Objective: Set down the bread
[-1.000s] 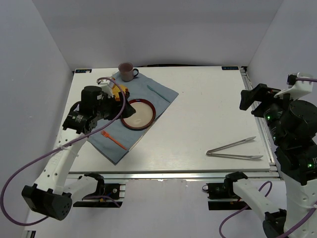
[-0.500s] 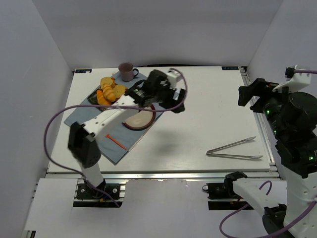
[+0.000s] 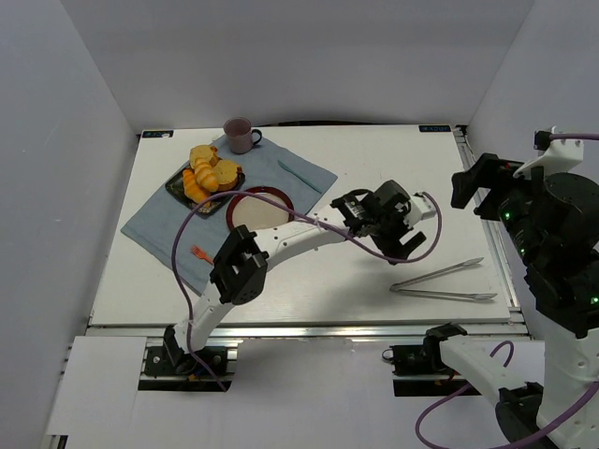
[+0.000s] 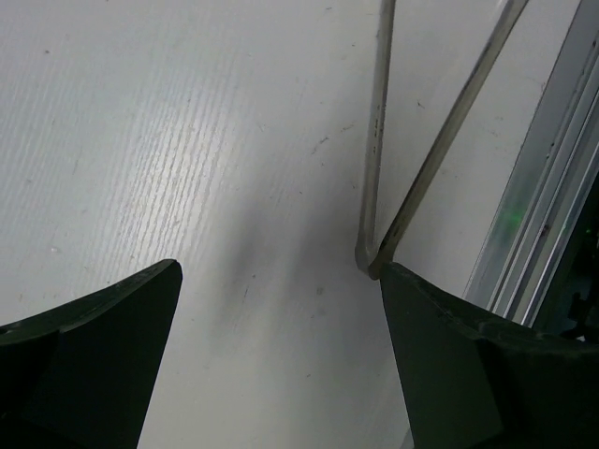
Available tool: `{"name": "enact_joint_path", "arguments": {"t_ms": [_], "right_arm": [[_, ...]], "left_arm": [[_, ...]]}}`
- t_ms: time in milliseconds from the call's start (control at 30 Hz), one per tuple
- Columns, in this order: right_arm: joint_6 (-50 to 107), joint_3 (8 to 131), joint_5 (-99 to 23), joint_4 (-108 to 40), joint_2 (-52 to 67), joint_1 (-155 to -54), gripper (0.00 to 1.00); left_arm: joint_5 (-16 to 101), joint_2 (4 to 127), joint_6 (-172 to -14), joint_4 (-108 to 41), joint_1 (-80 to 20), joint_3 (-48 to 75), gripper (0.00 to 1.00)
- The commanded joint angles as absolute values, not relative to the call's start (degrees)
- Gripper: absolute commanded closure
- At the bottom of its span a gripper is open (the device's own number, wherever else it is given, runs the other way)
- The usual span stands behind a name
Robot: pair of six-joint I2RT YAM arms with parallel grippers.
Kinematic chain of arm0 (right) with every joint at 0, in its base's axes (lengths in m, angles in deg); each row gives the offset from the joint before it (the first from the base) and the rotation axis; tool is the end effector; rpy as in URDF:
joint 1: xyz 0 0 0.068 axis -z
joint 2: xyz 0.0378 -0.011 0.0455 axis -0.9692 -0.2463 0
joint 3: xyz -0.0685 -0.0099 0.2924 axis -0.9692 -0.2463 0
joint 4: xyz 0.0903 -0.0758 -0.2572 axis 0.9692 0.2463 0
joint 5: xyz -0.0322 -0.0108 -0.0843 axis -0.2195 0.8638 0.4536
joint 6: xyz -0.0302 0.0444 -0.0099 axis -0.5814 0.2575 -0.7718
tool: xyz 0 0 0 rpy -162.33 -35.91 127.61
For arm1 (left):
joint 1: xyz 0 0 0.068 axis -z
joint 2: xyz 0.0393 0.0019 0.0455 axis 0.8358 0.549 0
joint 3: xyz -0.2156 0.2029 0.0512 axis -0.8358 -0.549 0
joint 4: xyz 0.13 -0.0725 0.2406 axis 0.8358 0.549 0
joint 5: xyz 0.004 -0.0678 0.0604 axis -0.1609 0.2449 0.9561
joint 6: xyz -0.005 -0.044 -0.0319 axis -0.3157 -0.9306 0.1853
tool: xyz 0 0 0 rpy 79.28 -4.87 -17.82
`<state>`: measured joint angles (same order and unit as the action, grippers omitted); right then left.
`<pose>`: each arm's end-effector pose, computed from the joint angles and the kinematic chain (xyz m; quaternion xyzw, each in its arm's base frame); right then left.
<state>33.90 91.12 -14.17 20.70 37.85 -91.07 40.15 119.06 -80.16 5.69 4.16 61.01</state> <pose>0.0822 0.0122 0.5596 0.0688 0.7537 0.0516 0.6516 0.2640 -0.4872 0.2757 0.5080 0.7743 -0.2569 0.2764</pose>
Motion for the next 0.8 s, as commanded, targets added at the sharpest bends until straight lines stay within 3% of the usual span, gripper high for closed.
{"name": "enact_joint_path", "arguments": {"t_ms": [0,300,767], "right_arm": [[32.0,93.0,-13.5,21.0,38.5,-90.9,0.11],[31.8,98.0,-15.2,22.7,36.4,-90.8,0.11],[31.3,95.8,-15.1,23.9,37.9,-90.9,0.11]], "left_arm": [[40.1,114.6,-70.6,2.0,7.2,61.4,0.02],[44.5,119.5,-62.4,-3.3,14.8,60.1,0.02],[42.7,127.6,-60.9,-10.0,15.8,63.1,0.02]]}}
